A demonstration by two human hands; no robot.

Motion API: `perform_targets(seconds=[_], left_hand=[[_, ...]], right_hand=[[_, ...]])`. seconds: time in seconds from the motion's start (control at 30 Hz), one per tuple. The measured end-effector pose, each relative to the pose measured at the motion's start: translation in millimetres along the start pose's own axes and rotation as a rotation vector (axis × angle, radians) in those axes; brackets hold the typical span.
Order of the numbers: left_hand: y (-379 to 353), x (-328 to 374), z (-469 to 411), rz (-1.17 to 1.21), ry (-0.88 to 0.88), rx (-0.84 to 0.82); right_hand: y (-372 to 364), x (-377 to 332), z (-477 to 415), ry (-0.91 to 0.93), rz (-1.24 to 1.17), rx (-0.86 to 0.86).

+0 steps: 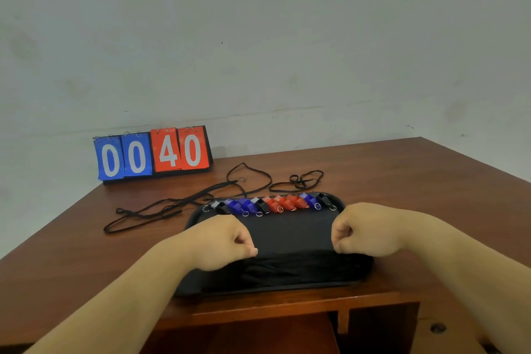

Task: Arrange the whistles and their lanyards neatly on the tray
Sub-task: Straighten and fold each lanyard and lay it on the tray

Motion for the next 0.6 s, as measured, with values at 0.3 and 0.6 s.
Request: perform_targets(seconds=[0.3, 0.6], left_hand=[[8.0, 3.7, -12.4, -0.054, 0.004, -0.029], [30.5, 22.1, -50.9, -0.064, -0.01, 0.071]], right_hand=[[10.9, 7.4, -14.0, 0.014, -0.031, 0.02], [39.3, 43.0, -56.2, 0.041, -0.185, 0.206]])
Point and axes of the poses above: each hand's wrist, its own z-axis away from the middle knuckle, its own y-axis out of the back of the hand, x = y × z, the point moved 3 cm from there along -z, towards the middle knuckle, and after that the axes turned 11 degrees about y, right-handed, at the moved point
